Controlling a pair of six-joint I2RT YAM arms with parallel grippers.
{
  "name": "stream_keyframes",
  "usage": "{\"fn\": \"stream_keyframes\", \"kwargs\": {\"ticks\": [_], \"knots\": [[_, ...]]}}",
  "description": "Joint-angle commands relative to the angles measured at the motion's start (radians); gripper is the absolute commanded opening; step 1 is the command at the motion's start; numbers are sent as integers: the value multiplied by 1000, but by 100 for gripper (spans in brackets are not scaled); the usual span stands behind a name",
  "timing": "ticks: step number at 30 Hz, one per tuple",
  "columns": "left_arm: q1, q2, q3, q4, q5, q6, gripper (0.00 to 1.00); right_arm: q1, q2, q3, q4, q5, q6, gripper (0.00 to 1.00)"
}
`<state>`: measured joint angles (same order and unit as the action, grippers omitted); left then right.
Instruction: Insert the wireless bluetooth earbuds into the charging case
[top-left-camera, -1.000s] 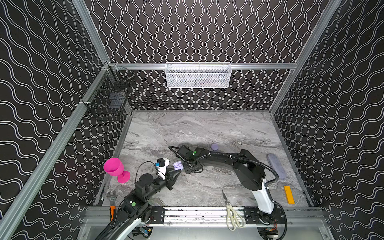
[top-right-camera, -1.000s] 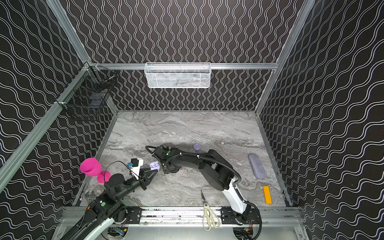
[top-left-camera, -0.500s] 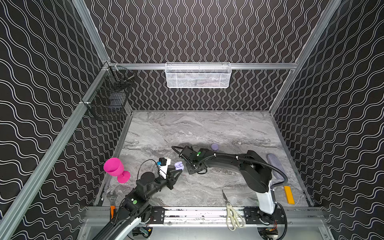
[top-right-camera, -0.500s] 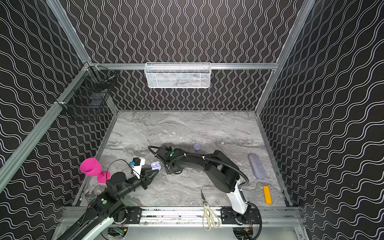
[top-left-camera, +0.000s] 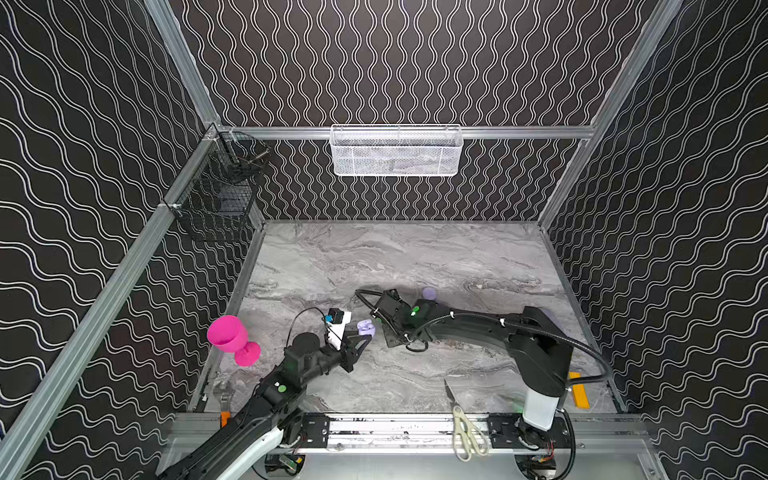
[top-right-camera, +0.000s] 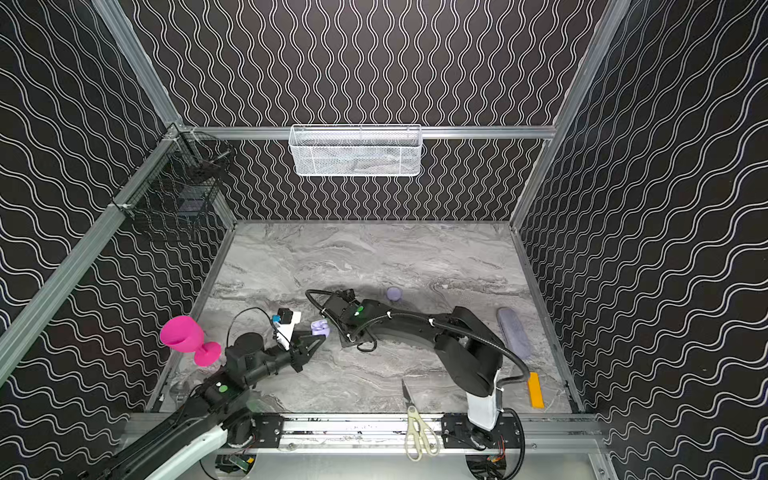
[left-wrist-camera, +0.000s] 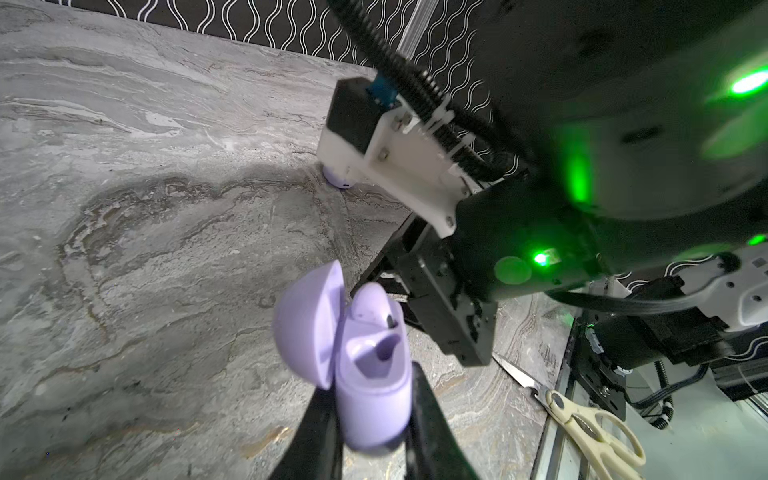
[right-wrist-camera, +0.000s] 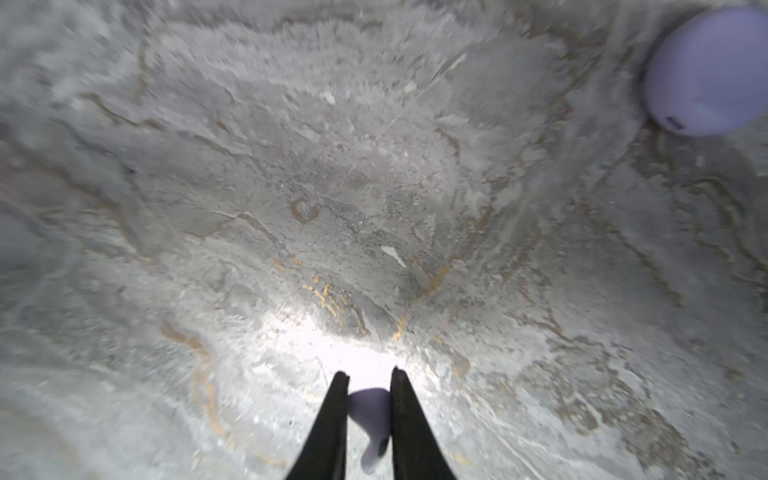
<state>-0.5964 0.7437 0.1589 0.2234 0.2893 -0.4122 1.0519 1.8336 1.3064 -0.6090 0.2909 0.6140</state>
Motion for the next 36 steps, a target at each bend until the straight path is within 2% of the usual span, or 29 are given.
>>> {"fn": "stream_keyframes", "kwargs": {"ticks": [1, 16, 30, 36], "knots": [[0, 54, 10, 139, 28, 16, 23, 0, -49, -20, 32, 40, 23, 19], [1, 331, 46, 362, 94, 56, 22, 2, -234, -49, 8, 123, 18, 18], [1, 457, 54, 527, 246, 45, 22, 3, -299, -33, 27, 139, -14, 18], [1, 466, 51, 551, 271, 37, 22, 13, -321, -33, 56, 123, -23, 17]]}}
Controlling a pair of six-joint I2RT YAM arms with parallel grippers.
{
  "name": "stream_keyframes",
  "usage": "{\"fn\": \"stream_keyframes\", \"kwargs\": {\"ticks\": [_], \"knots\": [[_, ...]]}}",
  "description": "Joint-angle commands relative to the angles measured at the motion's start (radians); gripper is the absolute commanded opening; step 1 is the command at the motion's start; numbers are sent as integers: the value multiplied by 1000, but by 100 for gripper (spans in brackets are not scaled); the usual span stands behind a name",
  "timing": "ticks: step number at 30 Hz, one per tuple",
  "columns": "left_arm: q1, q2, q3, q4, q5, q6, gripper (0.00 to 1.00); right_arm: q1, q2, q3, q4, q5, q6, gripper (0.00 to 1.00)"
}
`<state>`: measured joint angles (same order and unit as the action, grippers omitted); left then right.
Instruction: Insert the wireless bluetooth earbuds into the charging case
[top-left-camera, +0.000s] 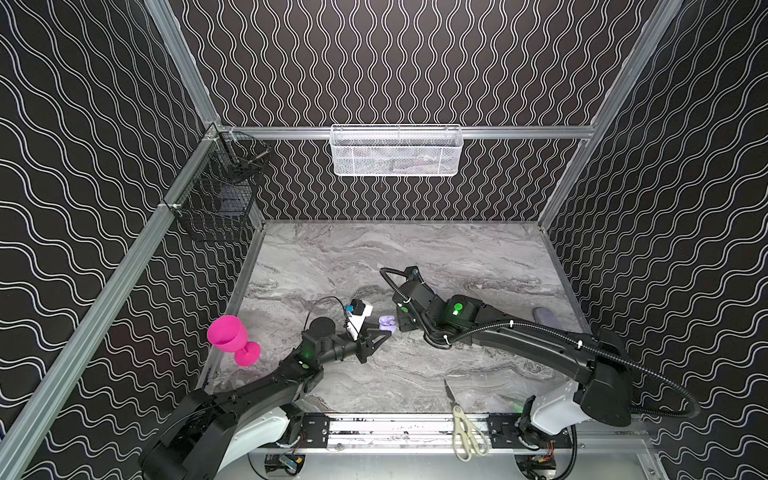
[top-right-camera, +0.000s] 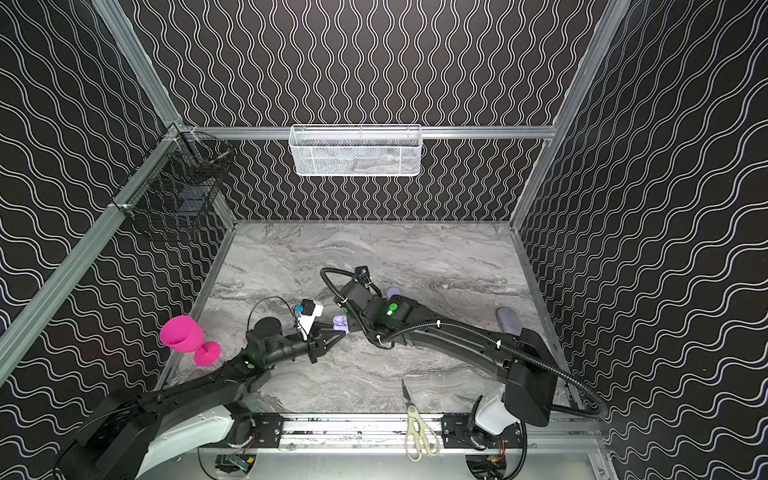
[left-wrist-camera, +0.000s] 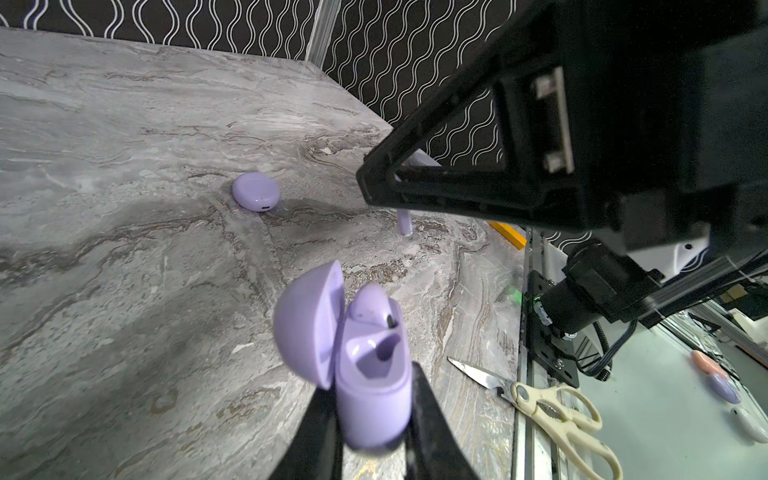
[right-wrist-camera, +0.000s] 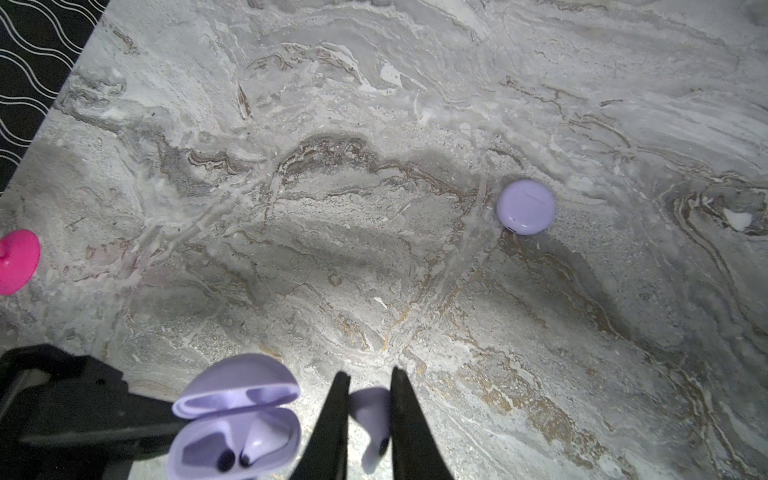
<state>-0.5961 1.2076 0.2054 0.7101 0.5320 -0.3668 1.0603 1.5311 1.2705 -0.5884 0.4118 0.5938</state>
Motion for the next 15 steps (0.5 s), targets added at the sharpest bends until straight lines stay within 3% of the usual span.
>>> {"fn": "stream_keyframes", "kwargs": {"ticks": [1, 15], "knots": [[-1, 1, 5, 66, 31, -8, 22, 4, -25, -2, 48, -5, -5, 17], [0, -2, 5, 70, 46, -9, 22, 50, -69, -14, 128, -8, -12, 17]]}}
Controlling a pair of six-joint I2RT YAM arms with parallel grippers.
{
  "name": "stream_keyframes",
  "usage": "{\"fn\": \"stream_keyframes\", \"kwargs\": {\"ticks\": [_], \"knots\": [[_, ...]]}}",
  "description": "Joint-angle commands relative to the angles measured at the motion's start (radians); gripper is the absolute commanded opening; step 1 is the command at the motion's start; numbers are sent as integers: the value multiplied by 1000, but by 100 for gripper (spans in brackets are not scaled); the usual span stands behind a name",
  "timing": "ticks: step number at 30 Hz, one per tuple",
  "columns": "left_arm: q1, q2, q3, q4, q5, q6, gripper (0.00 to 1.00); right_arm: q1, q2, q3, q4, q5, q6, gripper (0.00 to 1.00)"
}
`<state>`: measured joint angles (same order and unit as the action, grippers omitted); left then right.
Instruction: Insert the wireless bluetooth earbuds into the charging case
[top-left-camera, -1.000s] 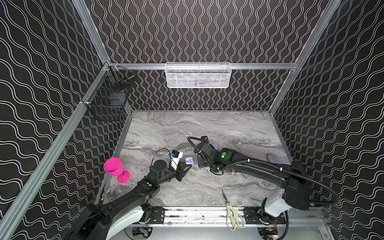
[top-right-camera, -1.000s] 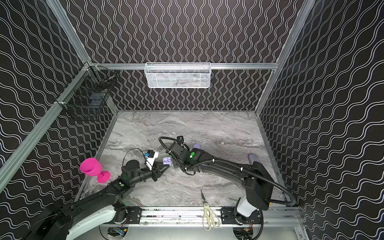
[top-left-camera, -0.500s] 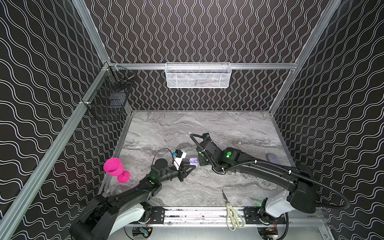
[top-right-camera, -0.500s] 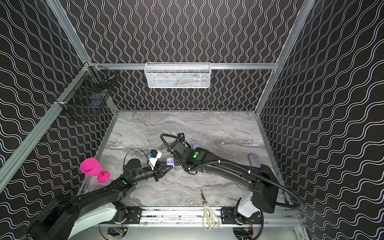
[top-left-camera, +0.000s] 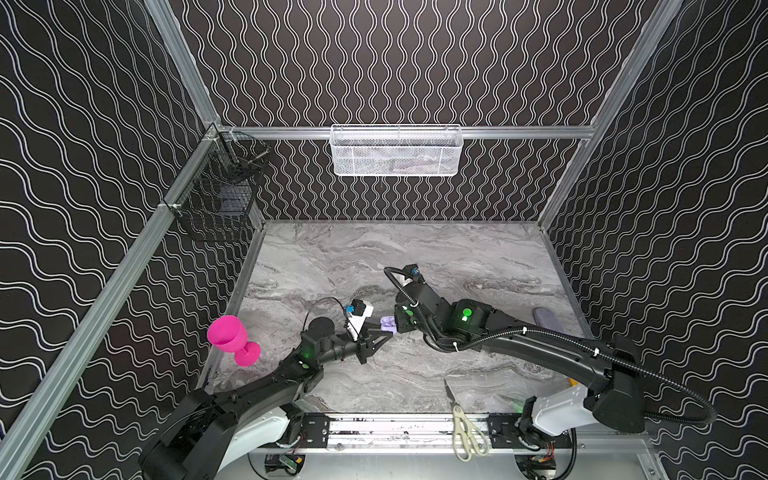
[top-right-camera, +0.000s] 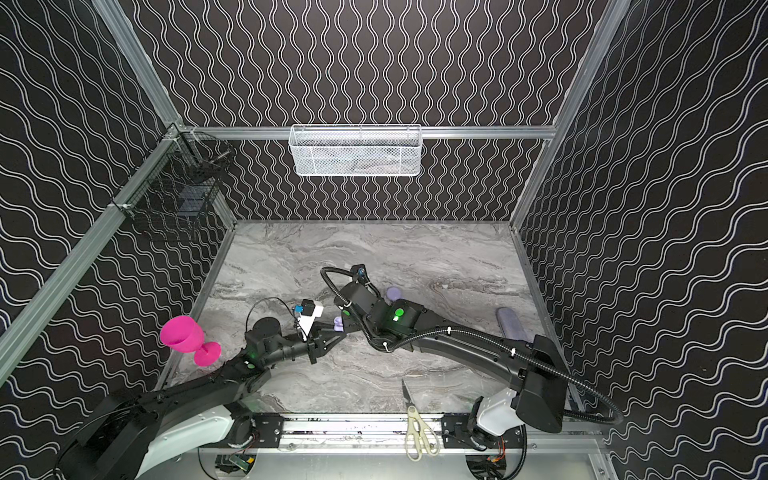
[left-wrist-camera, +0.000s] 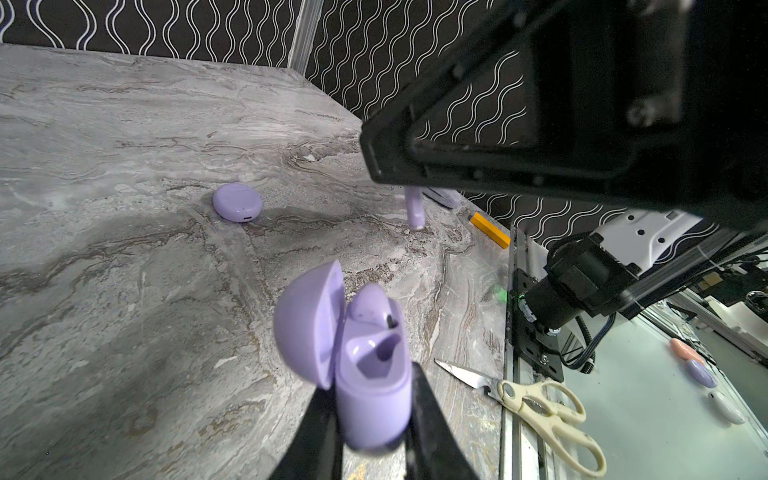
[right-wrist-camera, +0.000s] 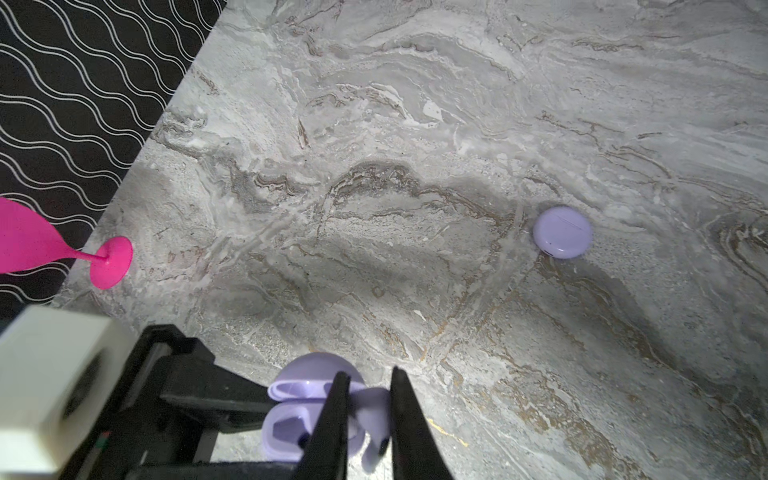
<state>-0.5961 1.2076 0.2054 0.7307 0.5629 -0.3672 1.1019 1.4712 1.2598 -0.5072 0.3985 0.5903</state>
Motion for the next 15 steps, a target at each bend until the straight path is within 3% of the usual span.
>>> {"fn": "stream_keyframes", "kwargs": {"ticks": [1, 15], "knots": [[1, -4, 3, 49, 15, -9, 22, 12, -9, -5, 51, 4, -11, 17], [1, -37, -1, 31, 14, -6, 23, 47, 23, 6, 97, -7, -28, 17]]}}
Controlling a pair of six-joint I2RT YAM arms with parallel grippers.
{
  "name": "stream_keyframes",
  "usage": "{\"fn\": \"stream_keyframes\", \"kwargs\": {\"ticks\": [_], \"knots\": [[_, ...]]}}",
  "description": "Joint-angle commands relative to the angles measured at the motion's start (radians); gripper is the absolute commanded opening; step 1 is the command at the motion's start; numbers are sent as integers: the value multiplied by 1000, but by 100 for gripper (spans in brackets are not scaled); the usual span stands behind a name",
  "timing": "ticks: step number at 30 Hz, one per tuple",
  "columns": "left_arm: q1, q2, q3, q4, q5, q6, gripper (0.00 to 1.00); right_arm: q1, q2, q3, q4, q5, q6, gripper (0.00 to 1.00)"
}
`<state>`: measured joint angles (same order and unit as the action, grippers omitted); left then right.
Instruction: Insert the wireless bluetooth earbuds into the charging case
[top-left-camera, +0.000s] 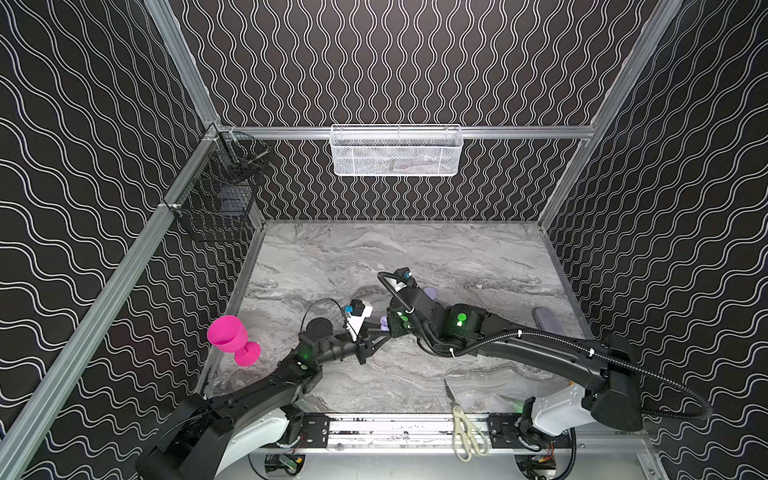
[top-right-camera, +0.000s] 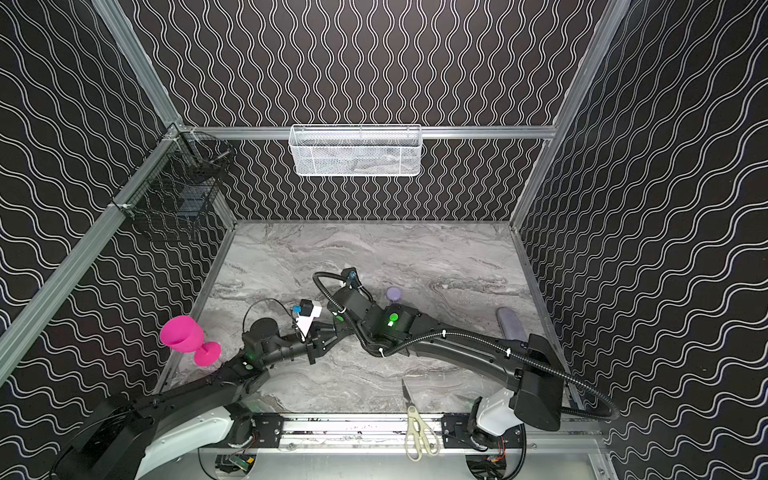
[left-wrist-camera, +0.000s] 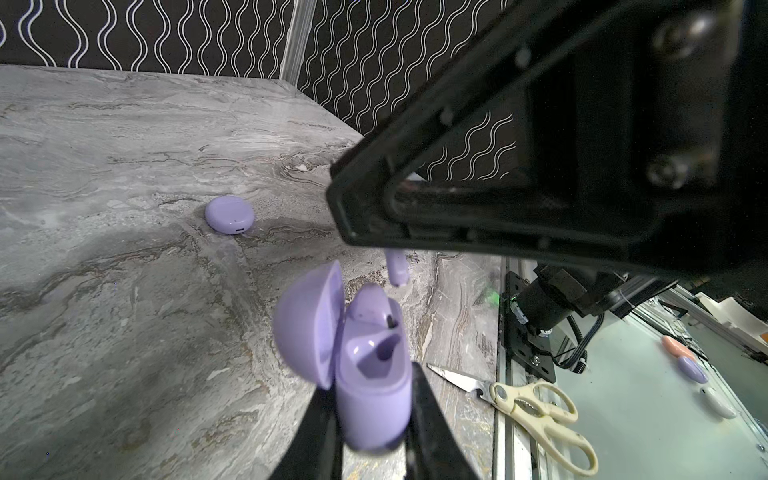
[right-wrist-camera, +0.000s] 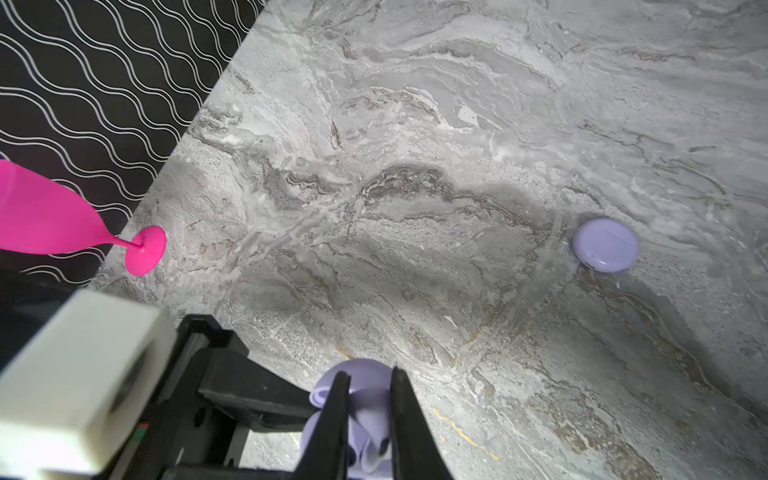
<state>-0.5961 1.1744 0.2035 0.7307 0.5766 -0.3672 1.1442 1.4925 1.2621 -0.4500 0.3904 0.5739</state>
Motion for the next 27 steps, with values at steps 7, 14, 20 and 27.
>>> {"fn": "stream_keyframes", "kwargs": {"ticks": [7, 14, 20, 27], "knots": [[1, -12, -1, 24, -3, -5, 23, 15, 15, 6, 50, -7, -9, 17], [1, -23, -1, 11, -10, -4, 23, 20, 23, 5, 51, -3, -13, 17], [1, -34, -3, 2, -17, -2, 22, 22, 18, -3, 49, 5, -12, 17], [0, -35, -3, -6, -27, -1, 23, 22, 8, -9, 47, 10, -13, 17]]}}
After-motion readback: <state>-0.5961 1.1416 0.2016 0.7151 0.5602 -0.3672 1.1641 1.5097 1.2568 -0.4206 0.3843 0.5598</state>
